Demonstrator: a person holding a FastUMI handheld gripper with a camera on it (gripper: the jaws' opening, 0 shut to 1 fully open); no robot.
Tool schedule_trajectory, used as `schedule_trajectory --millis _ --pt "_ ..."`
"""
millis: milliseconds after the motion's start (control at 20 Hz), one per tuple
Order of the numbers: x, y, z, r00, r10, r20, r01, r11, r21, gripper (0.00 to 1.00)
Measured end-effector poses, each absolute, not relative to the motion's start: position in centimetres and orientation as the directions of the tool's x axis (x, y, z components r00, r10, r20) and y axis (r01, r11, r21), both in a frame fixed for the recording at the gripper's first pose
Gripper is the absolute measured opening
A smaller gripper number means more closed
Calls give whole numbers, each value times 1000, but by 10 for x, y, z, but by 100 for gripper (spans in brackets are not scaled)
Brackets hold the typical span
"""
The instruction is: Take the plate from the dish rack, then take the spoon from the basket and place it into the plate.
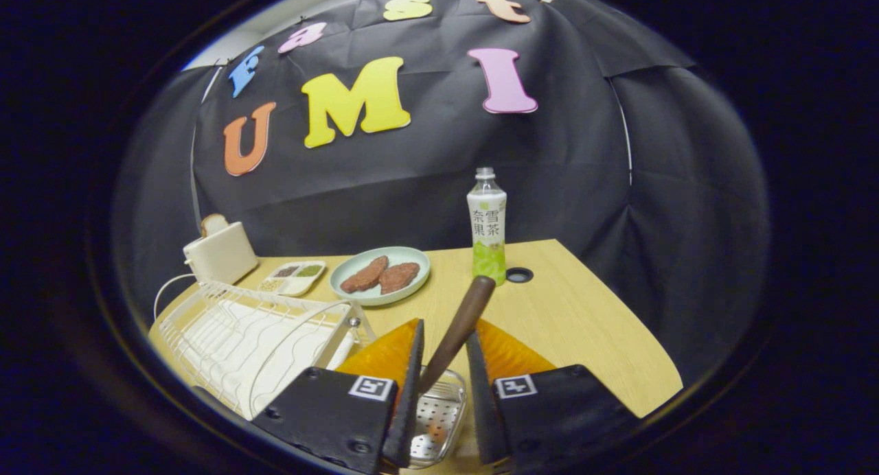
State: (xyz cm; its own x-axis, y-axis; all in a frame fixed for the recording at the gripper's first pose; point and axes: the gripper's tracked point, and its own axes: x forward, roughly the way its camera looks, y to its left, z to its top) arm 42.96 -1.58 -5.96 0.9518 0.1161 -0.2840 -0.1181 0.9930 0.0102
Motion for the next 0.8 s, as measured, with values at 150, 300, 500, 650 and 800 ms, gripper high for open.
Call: schedule_trajectory --millis 150,300,500,650,800 --pt "427 1 -48 958 148 -245 -147 989 20 28" --pt "420 5 -35 972 104 -210 -112 993 -27 13" --pt "395 14 -7 986 85 -144 -93 994 -53 11" --pt "369 13 25 997 48 -64 -55 992 -110 11" --pt "335 17 67 998 28 49 -22 993 -119 11"
